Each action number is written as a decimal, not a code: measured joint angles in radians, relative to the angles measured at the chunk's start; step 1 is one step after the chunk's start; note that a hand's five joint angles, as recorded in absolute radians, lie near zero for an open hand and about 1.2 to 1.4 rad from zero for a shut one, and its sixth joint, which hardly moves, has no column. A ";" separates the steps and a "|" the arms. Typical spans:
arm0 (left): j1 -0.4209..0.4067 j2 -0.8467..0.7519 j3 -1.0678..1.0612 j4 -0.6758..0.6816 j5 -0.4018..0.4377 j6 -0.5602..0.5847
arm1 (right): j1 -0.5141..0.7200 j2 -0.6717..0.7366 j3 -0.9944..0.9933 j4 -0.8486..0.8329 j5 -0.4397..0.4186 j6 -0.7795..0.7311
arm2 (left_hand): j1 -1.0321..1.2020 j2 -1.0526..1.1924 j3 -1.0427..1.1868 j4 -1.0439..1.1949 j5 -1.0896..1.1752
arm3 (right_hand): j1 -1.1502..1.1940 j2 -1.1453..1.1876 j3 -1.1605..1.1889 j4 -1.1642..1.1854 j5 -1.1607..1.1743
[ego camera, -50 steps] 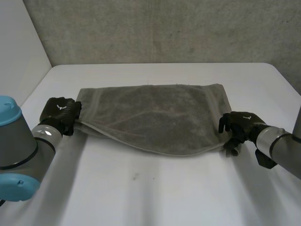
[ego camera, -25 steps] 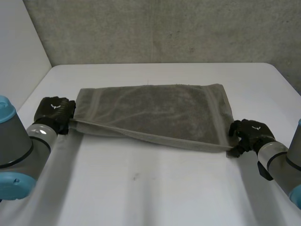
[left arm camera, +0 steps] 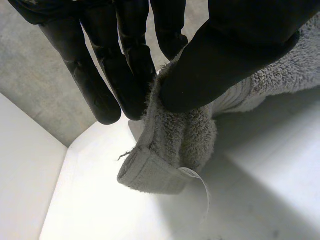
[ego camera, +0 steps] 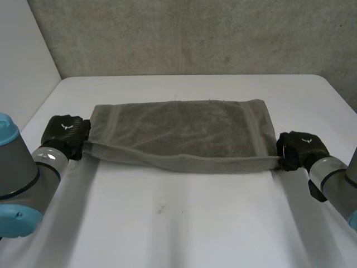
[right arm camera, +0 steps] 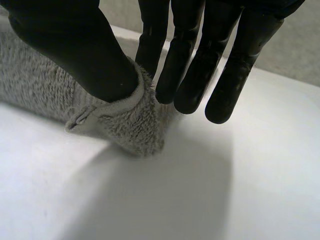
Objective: Fold the towel.
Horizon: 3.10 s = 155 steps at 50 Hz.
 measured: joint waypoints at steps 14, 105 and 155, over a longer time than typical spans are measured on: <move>0.001 0.154 -0.061 -0.248 0.001 0.123 | -0.019 -0.137 -0.109 0.494 -0.077 -0.587 | 0.000 0.000 0.000 0.000 0.000 | 0.000 0.000 0.000 0.001 0.006; -0.043 0.083 0.140 -0.073 0.088 -0.399 | -0.022 -0.023 -0.329 0.404 -0.093 -0.337 | -1.038 -1.052 -1.049 -1.051 -1.020 | -0.761 -0.944 -0.960 -0.953 -0.903; 0.011 0.168 -0.059 0.074 0.115 -0.416 | -0.237 0.083 -0.154 -0.012 0.142 -0.759 | -1.038 -1.052 -1.049 -1.052 -1.021 | -0.030 -0.005 -0.002 0.000 -0.001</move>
